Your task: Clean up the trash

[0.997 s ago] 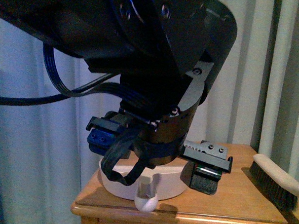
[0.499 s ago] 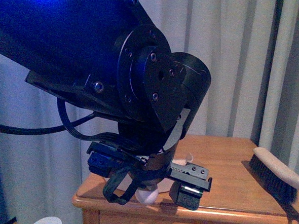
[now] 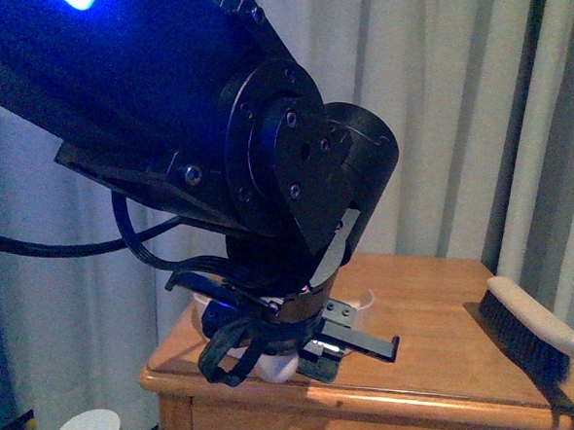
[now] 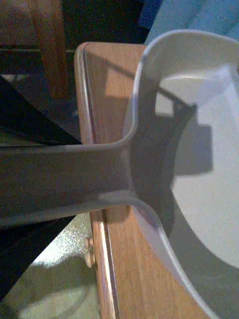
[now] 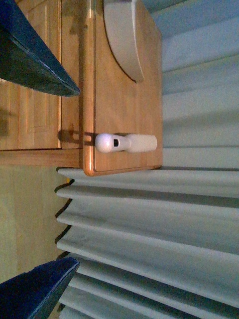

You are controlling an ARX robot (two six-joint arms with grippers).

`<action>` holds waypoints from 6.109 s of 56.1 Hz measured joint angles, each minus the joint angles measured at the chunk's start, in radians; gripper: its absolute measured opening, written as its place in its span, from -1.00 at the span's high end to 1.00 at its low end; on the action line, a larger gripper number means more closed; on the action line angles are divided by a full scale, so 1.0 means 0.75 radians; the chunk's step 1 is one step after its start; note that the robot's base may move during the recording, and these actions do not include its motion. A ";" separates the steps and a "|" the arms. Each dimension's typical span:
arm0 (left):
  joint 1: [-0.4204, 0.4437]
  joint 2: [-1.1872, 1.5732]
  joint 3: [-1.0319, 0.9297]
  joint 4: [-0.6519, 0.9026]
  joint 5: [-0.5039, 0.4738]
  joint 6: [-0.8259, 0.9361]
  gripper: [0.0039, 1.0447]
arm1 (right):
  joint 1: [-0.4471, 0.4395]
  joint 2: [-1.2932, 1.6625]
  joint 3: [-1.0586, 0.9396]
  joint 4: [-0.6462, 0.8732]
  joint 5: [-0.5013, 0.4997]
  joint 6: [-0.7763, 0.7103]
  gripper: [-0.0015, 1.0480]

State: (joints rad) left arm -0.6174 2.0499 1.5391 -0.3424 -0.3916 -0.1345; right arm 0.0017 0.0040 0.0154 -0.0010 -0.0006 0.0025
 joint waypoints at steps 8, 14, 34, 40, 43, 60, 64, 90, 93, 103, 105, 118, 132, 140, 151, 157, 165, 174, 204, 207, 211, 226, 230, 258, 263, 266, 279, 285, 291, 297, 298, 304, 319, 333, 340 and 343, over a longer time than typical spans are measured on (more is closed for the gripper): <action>0.000 -0.003 -0.001 0.016 0.009 0.009 0.46 | 0.000 0.000 0.000 0.000 0.000 0.000 -0.86; 0.002 -0.010 -0.004 0.032 0.012 0.019 0.46 | 0.000 0.000 0.000 0.000 0.000 0.000 -0.86; 0.071 -0.232 -0.102 0.449 0.039 0.274 0.46 | 0.000 0.000 0.000 0.000 0.000 0.000 -0.86; 0.131 -0.363 -0.167 0.612 0.101 0.423 0.47 | 0.000 0.000 0.000 0.000 0.000 0.000 -0.86; 0.173 -0.438 -0.220 0.701 0.127 0.522 0.47 | 0.000 0.000 0.000 0.000 0.000 0.000 -0.86; 0.442 -0.882 -0.593 0.886 0.341 0.768 0.47 | 0.000 0.000 0.000 0.000 -0.001 0.000 -0.86; 0.495 -1.022 -0.711 0.906 0.389 0.793 0.47 | 0.000 0.000 0.000 0.000 0.000 0.000 -0.86; 0.805 -1.876 -1.284 0.740 0.740 0.678 0.47 | 0.000 0.000 0.000 0.000 0.000 0.000 -0.86; 0.881 -1.972 -1.335 0.705 0.826 0.621 0.47 | 0.000 0.000 0.000 0.000 0.000 0.000 -0.86; 1.016 -2.114 -1.397 0.647 0.970 0.510 0.47 | 0.057 0.036 0.002 0.015 0.204 -0.036 -0.86; 1.024 -2.119 -1.397 0.647 0.970 0.493 0.47 | 0.176 0.112 0.017 0.012 0.540 -0.071 -0.86; 1.029 -2.120 -1.398 0.647 0.974 0.470 0.47 | 0.245 0.439 0.162 0.036 0.895 -0.028 -0.86; 1.029 -2.120 -1.398 0.647 0.973 0.466 0.47 | 0.150 1.130 0.690 -0.116 0.444 0.219 -0.86; 1.029 -2.120 -1.398 0.647 0.973 0.466 0.47 | 0.140 1.471 1.015 -0.312 0.308 0.321 -0.86; 1.029 -2.120 -1.398 0.647 0.973 0.466 0.47 | 0.151 1.829 1.382 -0.522 0.202 0.419 -0.86; 1.029 -2.120 -1.398 0.647 0.973 0.465 0.47 | 0.160 1.970 1.494 -0.579 0.178 0.439 -0.86; 1.029 -2.120 -1.398 0.647 0.973 0.465 0.47 | 0.160 2.114 1.560 -0.597 0.170 0.464 -0.86; 1.029 -2.120 -1.398 0.647 0.973 0.465 0.47 | 0.160 2.221 1.584 -0.587 0.168 0.492 -0.86; 1.029 -2.120 -1.398 0.647 0.973 0.465 0.47 | 0.172 2.368 1.598 -0.477 0.160 0.497 0.51; 1.029 -2.120 -1.398 0.647 0.973 0.465 0.47 | 0.172 2.367 1.598 -0.469 0.165 0.493 0.62; 1.029 -2.120 -1.398 0.647 0.973 0.465 0.47 | 0.170 2.365 1.598 -0.460 0.162 0.487 0.63; 1.029 -2.120 -1.398 0.647 0.973 0.465 0.47 | 0.186 2.225 1.503 -0.329 0.235 0.376 0.63; 1.029 -2.120 -1.398 0.647 0.973 0.465 0.47 | 0.201 2.135 1.445 -0.246 0.280 0.333 0.63; 1.029 -2.120 -1.398 0.647 0.973 0.465 0.47 | 0.459 1.086 0.853 -0.022 0.619 0.175 0.63; 1.029 -2.120 -1.398 0.647 0.973 0.465 0.47 | 0.516 0.914 0.791 -0.060 0.685 0.174 0.63; 1.029 -2.120 -1.398 0.647 0.973 0.465 0.47 | 0.536 0.844 0.771 -0.078 0.716 0.176 0.63; 1.029 -2.120 -1.398 0.647 0.973 0.465 0.47 | 0.593 0.730 0.756 -0.052 0.811 0.153 0.63; 1.029 -2.120 -1.398 0.647 0.973 0.465 0.47 | 0.610 0.738 0.756 -0.066 0.846 0.150 0.63; 1.029 -2.120 -1.398 0.647 0.974 0.465 0.47 | 0.610 0.739 0.756 -0.069 0.852 0.150 0.63; 1.029 -2.120 -1.398 0.647 0.973 0.465 0.47 | 0.611 0.741 0.756 -0.069 0.851 0.149 0.63; 1.029 -2.120 -1.398 0.647 0.973 0.465 0.47 | 0.611 0.741 0.756 -0.069 0.851 0.149 0.63; 1.029 -2.120 -1.398 0.647 0.984 0.465 0.47 | 0.611 0.733 0.757 -0.069 0.868 0.150 0.63; 1.033 -2.122 -1.400 0.646 0.969 0.463 0.47 | 0.613 0.741 0.758 -0.071 0.854 0.149 0.63; 1.035 -2.122 -1.402 0.645 0.973 0.461 0.47 | 0.615 0.750 0.758 -0.071 0.861 0.145 0.63; 1.034 -2.123 -1.403 0.645 0.977 0.462 0.47 | 0.617 0.749 0.758 -0.071 0.854 0.144 0.63; 1.034 -2.121 -1.403 0.645 0.973 0.461 0.47 | 0.615 0.749 0.758 -0.071 0.855 0.145 0.63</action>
State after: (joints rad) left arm 0.1581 0.4591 0.4866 0.1417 0.3382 0.2115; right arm 0.4629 0.5655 0.5838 -0.0544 0.6407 0.1112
